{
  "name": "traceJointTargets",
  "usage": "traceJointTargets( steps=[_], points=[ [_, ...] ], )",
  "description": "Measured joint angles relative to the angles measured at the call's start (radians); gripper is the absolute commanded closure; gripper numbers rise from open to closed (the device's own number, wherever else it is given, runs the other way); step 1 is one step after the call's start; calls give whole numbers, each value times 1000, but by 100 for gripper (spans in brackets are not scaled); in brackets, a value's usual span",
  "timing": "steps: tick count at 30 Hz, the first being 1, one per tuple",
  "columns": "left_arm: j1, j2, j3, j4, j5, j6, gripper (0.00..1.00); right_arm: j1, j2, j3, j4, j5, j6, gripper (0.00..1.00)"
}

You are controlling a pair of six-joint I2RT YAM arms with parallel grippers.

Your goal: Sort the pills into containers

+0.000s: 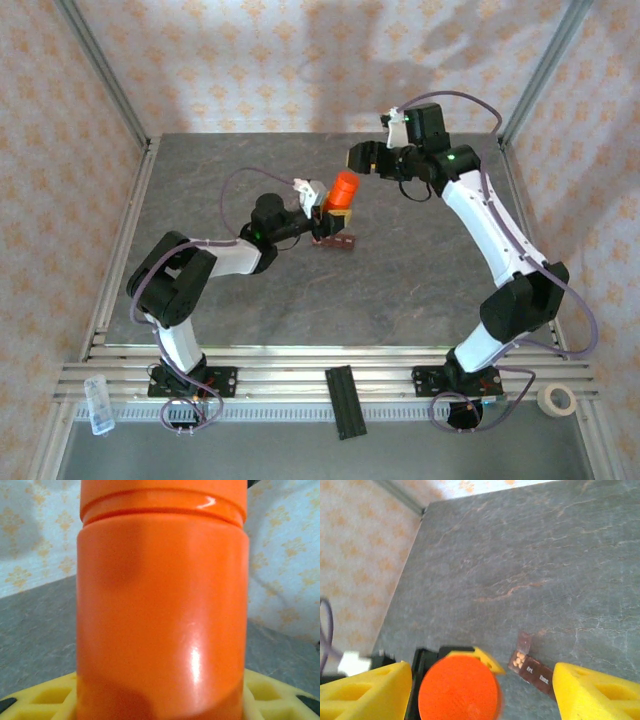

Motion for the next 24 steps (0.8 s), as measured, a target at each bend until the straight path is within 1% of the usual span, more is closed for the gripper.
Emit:
traceJointTargets(
  steps=[4,10,14,24],
  points=[
    [15,0,21,14,68,-47,100,-7,2,26,-68,-99,-134,26],
    [22,1,37,27,130,-85,100,-8,34,83,-149,-188,-235,26],
    [22,5,40,32,148,-103,100,-8,61,84,-172,-208,-255,27],
    [22,19,40,40,167,-125,100,-8,83,84,-178,-220,-262,38]
  ],
)
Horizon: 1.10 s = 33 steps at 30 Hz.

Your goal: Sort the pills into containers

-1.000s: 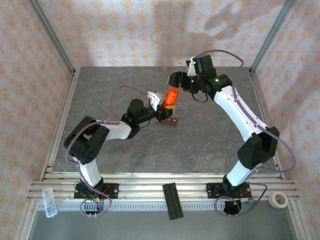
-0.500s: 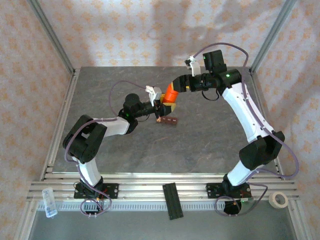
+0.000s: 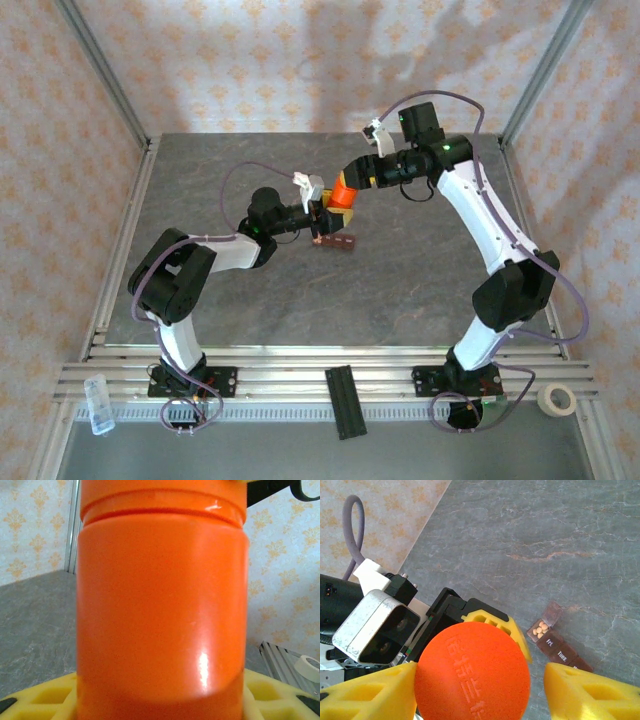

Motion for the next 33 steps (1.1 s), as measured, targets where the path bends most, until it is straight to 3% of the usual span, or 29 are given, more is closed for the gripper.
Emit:
traceJointTargets(
  steps=[7,10,23,28,33],
  points=[
    [0,0,0,3,1,-6,100,0,0,0,0,-20,2,44],
    [0,0,0,3,1,-7,100,1,0,0,0,-20,5,53],
    [4,2,0,-17,-11,-11,100,14,0,-35,59,5,62,64],
    [2,2,-25,-63,-113,20,100,59,-16,-118,177,135,189,70],
    [-27,2,-80,-122,-291,88,100,124,-52,-289,339,304,381,71]
  ],
)
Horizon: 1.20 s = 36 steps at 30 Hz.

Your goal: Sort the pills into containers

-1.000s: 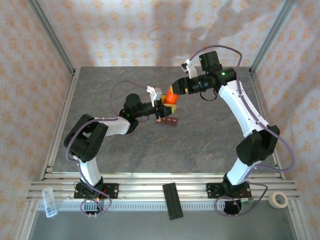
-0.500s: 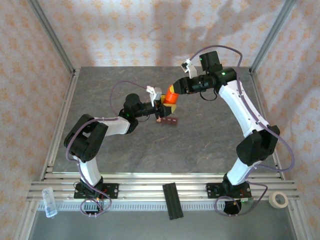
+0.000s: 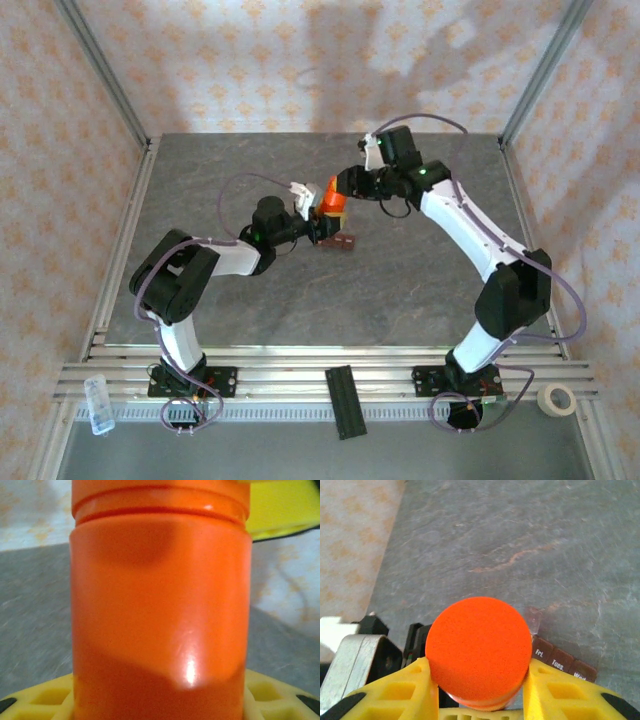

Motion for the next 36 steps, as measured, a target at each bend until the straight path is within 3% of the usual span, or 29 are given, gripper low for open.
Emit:
traceJointTargets(
  steps=[5,9,19,28,36],
  points=[
    [-19,0,-15,-58,-102,39,100,33,-21,-108,117,87,154,70],
    [-21,0,-15,-54,-134,47,100,42,-21,-100,114,103,188,67],
    [-29,-14,14,21,-127,68,100,-14,-22,48,-42,-4,153,52],
    [-29,-27,27,26,7,90,100,-111,-62,79,-57,-55,61,31],
    [28,-22,73,94,190,-40,100,-130,-66,142,-115,-193,-138,25]
  ],
)
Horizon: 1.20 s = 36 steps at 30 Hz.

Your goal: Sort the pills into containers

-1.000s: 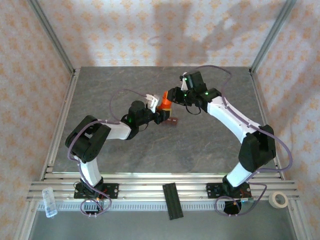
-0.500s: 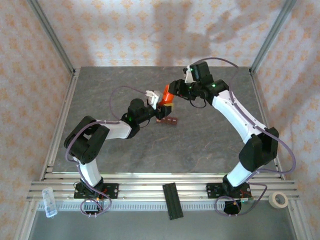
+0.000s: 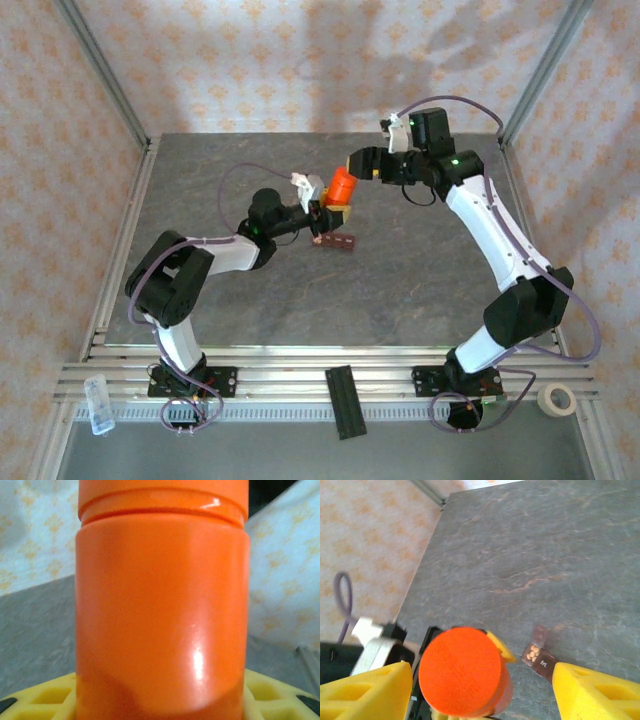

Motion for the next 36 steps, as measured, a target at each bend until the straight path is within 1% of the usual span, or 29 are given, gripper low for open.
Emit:
traceJointTargets(
  steps=[5,13,15,19,25,30,32,34,36],
  points=[
    [18,5,24,69,70,-93,100,0,2,3,1,-81,-46,23],
    [16,13,24,85,110,-141,100,9,39,3,22,-140,-42,22],
    [16,17,25,87,118,-145,100,17,51,6,25,-142,-42,22],
    [16,18,26,90,126,-152,100,36,74,20,27,-142,-40,28],
    [16,18,27,91,128,-158,100,53,89,24,32,-141,-32,40],
    [19,19,27,89,124,-175,100,55,90,17,59,-118,-23,58],
    [19,20,27,82,120,-182,100,59,83,-7,90,-100,-2,67],
    [19,21,27,69,117,-182,100,64,69,-42,127,-78,24,74],
    [18,21,27,51,114,-177,100,72,51,-76,159,-44,51,78]
  ],
)
